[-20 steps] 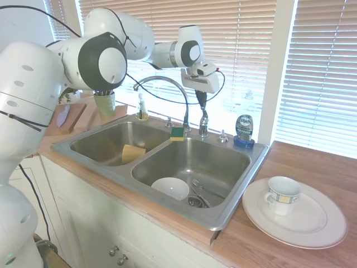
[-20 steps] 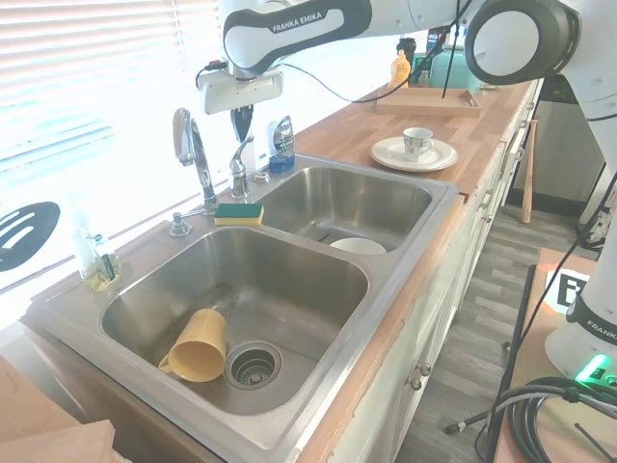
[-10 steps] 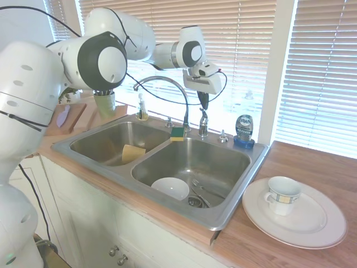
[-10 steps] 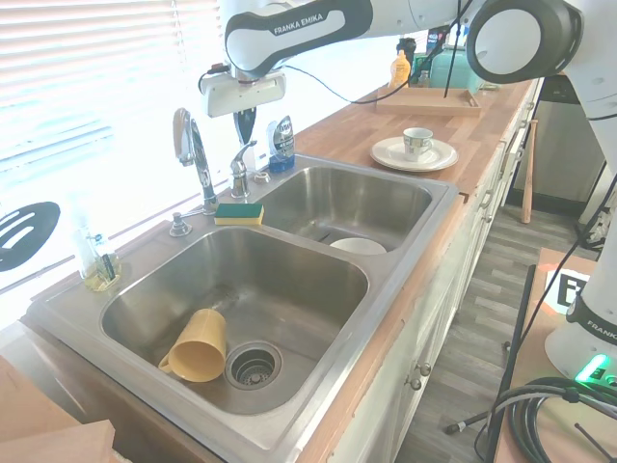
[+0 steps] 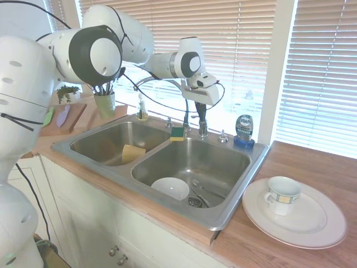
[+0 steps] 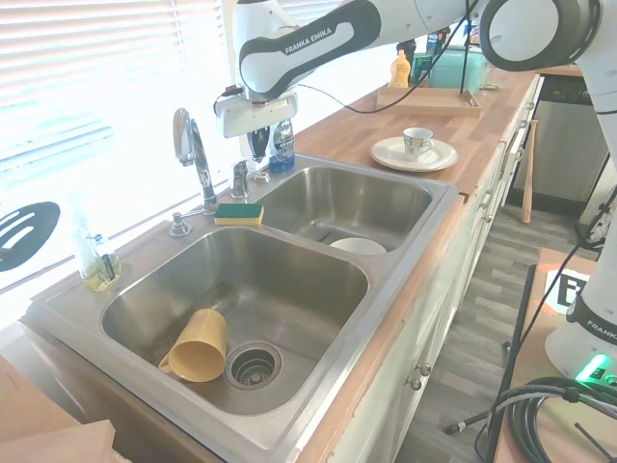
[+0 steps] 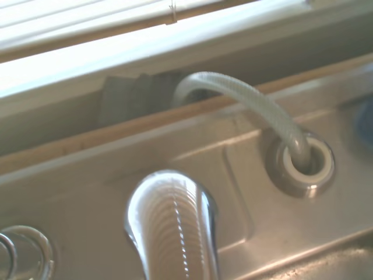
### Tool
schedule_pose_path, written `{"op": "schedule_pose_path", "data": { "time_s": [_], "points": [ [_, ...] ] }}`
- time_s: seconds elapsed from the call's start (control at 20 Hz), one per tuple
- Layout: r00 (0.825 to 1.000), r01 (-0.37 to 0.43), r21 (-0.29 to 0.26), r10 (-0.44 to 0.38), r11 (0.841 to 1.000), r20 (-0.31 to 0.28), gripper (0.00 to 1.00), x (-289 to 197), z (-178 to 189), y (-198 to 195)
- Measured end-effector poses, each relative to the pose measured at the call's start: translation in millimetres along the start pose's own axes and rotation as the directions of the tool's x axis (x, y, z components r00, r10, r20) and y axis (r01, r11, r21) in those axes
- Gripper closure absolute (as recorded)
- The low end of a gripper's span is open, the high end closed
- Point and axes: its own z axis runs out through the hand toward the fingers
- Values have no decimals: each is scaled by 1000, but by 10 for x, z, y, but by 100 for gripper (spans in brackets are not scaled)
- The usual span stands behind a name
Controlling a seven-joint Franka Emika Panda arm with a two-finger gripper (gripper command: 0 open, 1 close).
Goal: Turn off the faucet
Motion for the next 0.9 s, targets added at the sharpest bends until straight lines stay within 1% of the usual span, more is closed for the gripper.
{"op": "schedule_pose_path", "data": {
  "time_s": [0.25, 0.4, 0.65, 0.8, 0.9],
  "points": [
    [1000, 8, -3, -8, 1000, 5, 100, -77, -103, 67],
    [999, 18, -28, -17, 999, 28, 100, -216, -161, 223],
    [995, 52, -84, -44, 995, 89, 100, -625, -239, 645],
    [991, 62, -124, -46, 990, 126, 100, -821, -253, 1002],
    [989, 66, -137, -46, 988, 144, 100, -928, -320, 1256]
  ]
}}
